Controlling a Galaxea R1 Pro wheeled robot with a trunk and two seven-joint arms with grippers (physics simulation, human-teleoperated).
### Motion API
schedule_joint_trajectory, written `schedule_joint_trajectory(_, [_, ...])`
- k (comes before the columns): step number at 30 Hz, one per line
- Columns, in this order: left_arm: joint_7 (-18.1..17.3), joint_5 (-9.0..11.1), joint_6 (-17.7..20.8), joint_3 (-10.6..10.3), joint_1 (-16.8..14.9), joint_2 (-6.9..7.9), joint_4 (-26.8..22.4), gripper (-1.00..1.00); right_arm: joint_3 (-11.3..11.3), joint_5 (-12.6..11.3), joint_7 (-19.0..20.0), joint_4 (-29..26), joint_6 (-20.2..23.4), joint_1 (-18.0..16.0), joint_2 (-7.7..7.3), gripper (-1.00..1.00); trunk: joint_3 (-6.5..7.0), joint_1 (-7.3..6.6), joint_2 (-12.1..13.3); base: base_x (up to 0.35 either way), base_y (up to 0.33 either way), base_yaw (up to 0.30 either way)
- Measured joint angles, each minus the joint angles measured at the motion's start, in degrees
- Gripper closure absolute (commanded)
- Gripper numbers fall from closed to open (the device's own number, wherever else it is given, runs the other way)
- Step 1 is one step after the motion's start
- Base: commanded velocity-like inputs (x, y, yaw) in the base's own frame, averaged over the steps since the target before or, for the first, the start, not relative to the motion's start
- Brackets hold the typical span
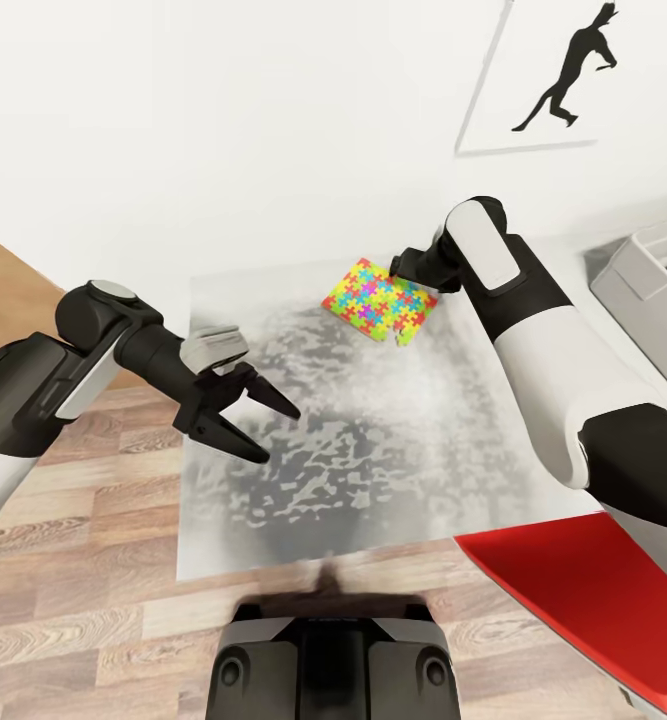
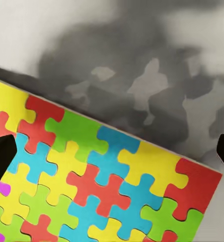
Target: Put all the toys in the child's room - the three board games (two on the bed and one on the table), the two jigsaw puzzles on the table, and the tennis ball on the table - inside the toy box on the table in the child's room.
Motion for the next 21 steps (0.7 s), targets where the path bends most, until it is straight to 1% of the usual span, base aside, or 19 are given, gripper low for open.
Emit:
schedule_joint_trajectory(11, [0.00,0.05,-0.08,-0.04,0.00,0.15,0.08,-1.00,-0.07,0.30,-0.07,0.00,-0.08,0.00,0.30,-1.00,0.00,0.01,0.00,0.028,0.000,0.000])
schedule_joint_trajectory(15, [0.00,0.03,-0.09,-0.07,0.00,0.16,0.12,-1.00,-0.16,1.61,-0.08,0.00,-0.62,0.00,0.49,-1.00,0.00,0.01,0.00,0.001,0.000,0.000])
schedule_joint_trajectory(17, [0.00,-0.01,-0.09,-0.11,0.00,0.17,0.15,-1.00,-0.22,2.49,-0.08,0.00,-1.66,0.00,0.56,-1.00,0.00,0.01,0.00,0.000,0.000,0.000])
schedule_joint_trajectory(21, [0.00,-0.03,-0.09,-0.13,0.00,0.17,0.18,-1.00,-0.36,3.03,-0.09,0.53,-2.71,0.00,0.58,-1.00,0.00,0.01,0.00,0.000,0.000,0.000])
